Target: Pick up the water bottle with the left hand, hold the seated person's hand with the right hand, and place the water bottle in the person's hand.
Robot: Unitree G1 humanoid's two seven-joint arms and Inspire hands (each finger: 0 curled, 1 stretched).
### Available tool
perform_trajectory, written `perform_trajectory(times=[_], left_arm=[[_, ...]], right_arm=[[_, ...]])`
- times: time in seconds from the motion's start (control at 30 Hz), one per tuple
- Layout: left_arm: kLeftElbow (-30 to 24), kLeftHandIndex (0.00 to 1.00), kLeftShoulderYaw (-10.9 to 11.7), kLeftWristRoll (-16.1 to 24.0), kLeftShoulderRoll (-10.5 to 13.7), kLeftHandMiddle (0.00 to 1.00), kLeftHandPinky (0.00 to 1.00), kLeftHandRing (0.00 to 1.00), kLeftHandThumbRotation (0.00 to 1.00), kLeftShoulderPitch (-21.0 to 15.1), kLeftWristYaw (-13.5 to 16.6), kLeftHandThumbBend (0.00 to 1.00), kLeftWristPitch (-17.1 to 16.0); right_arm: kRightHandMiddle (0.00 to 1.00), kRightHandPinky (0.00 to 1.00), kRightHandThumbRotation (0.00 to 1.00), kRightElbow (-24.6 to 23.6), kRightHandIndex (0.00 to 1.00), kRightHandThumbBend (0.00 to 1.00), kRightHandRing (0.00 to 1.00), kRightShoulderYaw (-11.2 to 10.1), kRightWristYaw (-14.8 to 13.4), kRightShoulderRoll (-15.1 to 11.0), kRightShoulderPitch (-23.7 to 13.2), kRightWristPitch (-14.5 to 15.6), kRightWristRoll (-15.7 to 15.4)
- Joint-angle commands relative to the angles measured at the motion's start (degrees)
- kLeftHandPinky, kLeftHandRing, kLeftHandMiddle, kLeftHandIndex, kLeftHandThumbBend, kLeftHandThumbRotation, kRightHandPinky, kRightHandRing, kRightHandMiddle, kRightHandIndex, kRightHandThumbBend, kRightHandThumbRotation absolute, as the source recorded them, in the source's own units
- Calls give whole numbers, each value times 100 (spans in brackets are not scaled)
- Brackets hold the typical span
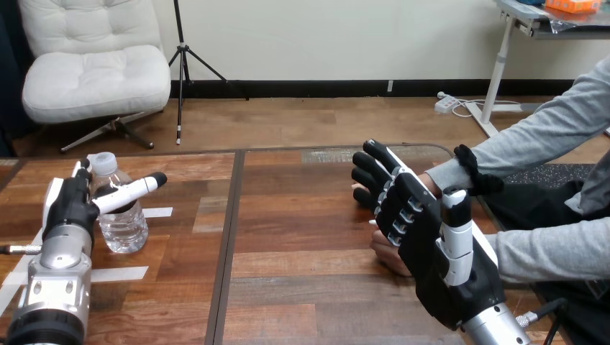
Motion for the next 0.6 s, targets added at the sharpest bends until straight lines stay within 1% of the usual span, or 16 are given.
perform_trajectory(times=[0.0, 0.13, 0.33, 0.5, 0.57], left_arm=[[31, 100, -95, 7, 145, 100, 100, 100, 27, -517, -96, 88, 33], [144, 100, -103, -6, 168, 100, 100, 100, 27, -571, -129, 89, 76], [91, 100, -153, 16, 176, 100, 100, 100, 27, -586, -131, 88, 203], [217, 100, -169, 34, 198, 100, 100, 100, 27, -628, -134, 88, 180], [250, 100, -222, 101, 211, 100, 100, 100, 28, -646, -88, 89, 213]], right_arm=[[95, 99, 100, -293, 95, 100, 97, -41, -2, -3, -244, -4, 97], [95, 99, 100, -302, 95, 100, 97, -41, -9, 6, -239, 2, 99], [95, 99, 100, -297, 95, 100, 97, -39, -8, 13, -237, -21, 87], [95, 98, 100, -280, 95, 100, 97, -39, 0, 20, -240, -39, 89], [95, 98, 100, -278, 95, 100, 96, -39, 8, 18, -238, -40, 94]])
